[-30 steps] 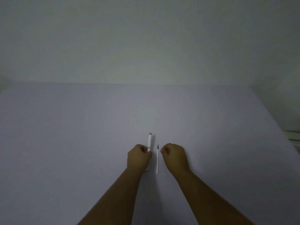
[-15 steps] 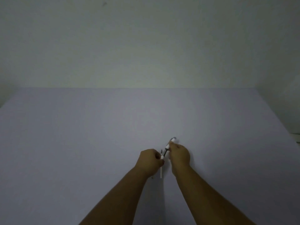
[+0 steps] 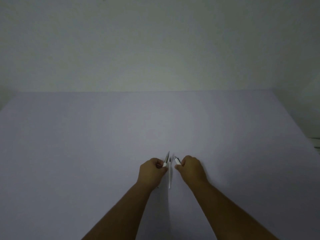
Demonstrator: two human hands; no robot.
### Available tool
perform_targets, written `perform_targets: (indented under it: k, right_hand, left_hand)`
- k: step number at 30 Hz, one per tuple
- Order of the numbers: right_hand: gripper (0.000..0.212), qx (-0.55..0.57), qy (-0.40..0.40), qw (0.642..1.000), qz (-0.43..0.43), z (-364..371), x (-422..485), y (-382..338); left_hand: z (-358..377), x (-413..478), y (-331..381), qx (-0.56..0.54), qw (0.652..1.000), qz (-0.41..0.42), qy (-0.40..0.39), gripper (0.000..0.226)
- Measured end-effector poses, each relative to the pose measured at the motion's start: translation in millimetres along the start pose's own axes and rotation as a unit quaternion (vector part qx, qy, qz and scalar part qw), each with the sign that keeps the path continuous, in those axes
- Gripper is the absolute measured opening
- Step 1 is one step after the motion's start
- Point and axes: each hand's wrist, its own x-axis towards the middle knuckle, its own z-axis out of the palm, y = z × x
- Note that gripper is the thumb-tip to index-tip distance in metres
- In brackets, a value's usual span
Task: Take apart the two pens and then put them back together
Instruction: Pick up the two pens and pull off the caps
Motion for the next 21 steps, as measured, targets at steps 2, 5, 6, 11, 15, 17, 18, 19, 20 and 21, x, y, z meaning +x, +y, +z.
perform_targets:
  k: [2, 5, 6, 11, 15, 17, 18, 19, 20, 21]
  right_hand:
    - [0.035, 0.020, 0.002, 1.000, 0.006, -0.3, -2.0, 0.2]
    - [0.033, 0.075, 0.043, 0.996, -0.003, -6.1, -5.8, -0.5]
    - [0.032, 0.110, 0.057, 0.992, -0.007, -9.2, -6.8, -2.5]
    - [0.035, 0.300, -0.023, 0.954, 0.015, -23.1, -16.8, -26.5]
    - [0.030, 0.328, -0.053, 0.943, 0.020, -32.4, -18.9, -33.3]
    - [0.028, 0.343, -0.069, 0.937, 0.007, -38.9, -19.6, -32.3]
    - [0.026, 0.346, -0.071, 0.935, 0.000, -41.7, -20.2, -32.2]
    - [0.024, 0.350, -0.071, 0.934, -0.006, -43.9, -21.1, -32.3]
    - [0.021, 0.355, -0.070, 0.932, -0.009, -45.6, -21.9, -32.7]
    - [0.017, 0.366, -0.070, 0.928, -0.011, -47.2, -22.5, -33.3]
  left_hand:
    - [0.5, -1.6, 0.8, 0.006, 1.000, 0.009, 0.004, 0.014]
    - [0.3, -4.2, 2.0, 0.015, 1.000, 0.016, 0.010, 0.009]
    - [-0.4, -5.1, 2.8, 0.019, 1.000, 0.019, 0.011, 0.007]
    - [-1.7, -11.8, 11.7, 0.031, 0.997, 0.068, 0.020, 0.008]
    - [-6.1, -16.8, 19.3, 0.014, 0.996, 0.085, 0.019, 0.012]
    - [-10.0, -18.6, 23.3, -0.006, 0.996, 0.083, 0.012, 0.012]
    - [-11.6, -19.9, 25.3, -0.018, 0.997, 0.081, 0.007, 0.012]
    - [-13.1, -21.4, 27.4, -0.031, 0.996, 0.079, -0.001, 0.013]
    - [-14.2, -23.1, 29.8, -0.046, 0.996, 0.076, -0.010, 0.014]
    - [-15.3, -24.9, 31.8, -0.065, 0.995, 0.071, -0.018, 0.015]
